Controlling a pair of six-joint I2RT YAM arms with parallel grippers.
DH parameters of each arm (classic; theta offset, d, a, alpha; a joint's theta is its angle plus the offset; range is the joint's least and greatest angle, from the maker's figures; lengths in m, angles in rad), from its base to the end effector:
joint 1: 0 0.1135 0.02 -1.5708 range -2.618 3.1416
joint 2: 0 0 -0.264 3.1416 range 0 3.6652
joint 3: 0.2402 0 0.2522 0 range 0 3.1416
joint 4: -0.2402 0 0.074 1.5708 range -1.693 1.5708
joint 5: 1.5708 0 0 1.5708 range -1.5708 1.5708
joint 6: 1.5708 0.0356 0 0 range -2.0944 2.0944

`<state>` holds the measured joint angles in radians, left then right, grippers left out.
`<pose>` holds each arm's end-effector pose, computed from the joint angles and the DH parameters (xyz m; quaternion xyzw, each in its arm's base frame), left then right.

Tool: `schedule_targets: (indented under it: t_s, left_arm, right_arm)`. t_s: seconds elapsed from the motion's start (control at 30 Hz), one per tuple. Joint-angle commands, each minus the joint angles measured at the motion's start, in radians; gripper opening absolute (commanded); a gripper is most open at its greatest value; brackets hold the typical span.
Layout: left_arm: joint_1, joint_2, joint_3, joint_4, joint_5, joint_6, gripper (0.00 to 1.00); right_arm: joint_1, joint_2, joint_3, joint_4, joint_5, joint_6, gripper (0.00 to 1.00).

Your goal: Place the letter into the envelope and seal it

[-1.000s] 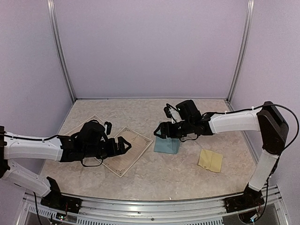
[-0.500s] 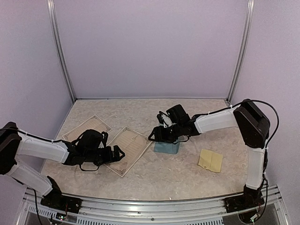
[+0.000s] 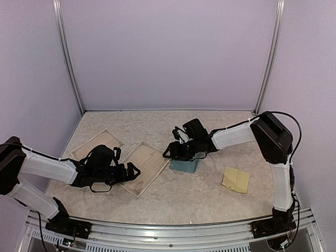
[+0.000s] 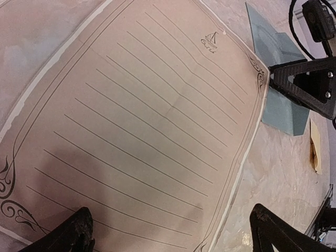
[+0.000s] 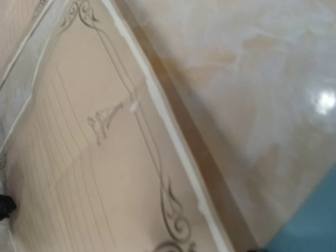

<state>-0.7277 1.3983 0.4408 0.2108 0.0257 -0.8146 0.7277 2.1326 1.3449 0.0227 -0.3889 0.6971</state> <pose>0.1825 -0.1638 0.1334 -0.0346 0.9156 -0.2875 0.2790 0.3294 0.3115 0.1316 -0.0896 0.9013 0.3860 0.1750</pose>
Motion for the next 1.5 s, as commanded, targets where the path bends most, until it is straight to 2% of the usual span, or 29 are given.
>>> schedule_targets:
  t_s: [0.0,0.13,0.33,0.67,0.83,0.97,1.1,1.23,1.37,1.47]
  left_arm:
    - [0.004,0.006,-0.036,-0.059,0.019,-0.017,0.99]
    - [0.001,-0.001,-0.040,-0.053,0.024,-0.024,0.99]
    - [-0.012,-0.003,-0.043,-0.051,0.020,-0.036,0.99]
    - [-0.043,0.000,-0.035,-0.045,0.006,-0.055,0.99]
    - [-0.061,0.002,-0.024,-0.049,-0.004,-0.061,0.99]
    - [-0.075,0.004,-0.022,-0.043,-0.008,-0.071,0.99]
    - [-0.091,0.008,-0.015,-0.042,-0.017,-0.076,0.99]
    - [-0.098,-0.009,-0.003,-0.067,-0.060,-0.073,0.99]
    - [-0.085,-0.119,0.034,-0.158,-0.114,-0.038,0.99]
    - [-0.041,-0.215,0.074,-0.235,-0.105,0.015,0.99]
  right_arm:
    - [-0.008,0.036,0.031,0.031,-0.026,0.020,0.57]
    - [-0.008,0.048,0.033,0.064,-0.041,0.039,0.51]
    - [-0.006,0.057,0.024,0.136,-0.071,0.064,0.31]
    - [-0.006,0.040,-0.021,0.259,-0.093,0.117,0.30]
    - [-0.005,0.031,-0.034,0.278,-0.067,0.127,0.16]
    - [-0.004,0.015,-0.053,0.314,-0.062,0.136,0.12]
    - [0.000,0.007,-0.065,0.348,-0.070,0.137,0.00]
    - [0.000,-0.049,-0.103,0.377,-0.062,0.115,0.00]
    - [0.001,-0.161,-0.152,0.360,-0.037,0.053,0.00]
    - [0.000,-0.267,-0.171,0.318,-0.057,-0.011,0.00]
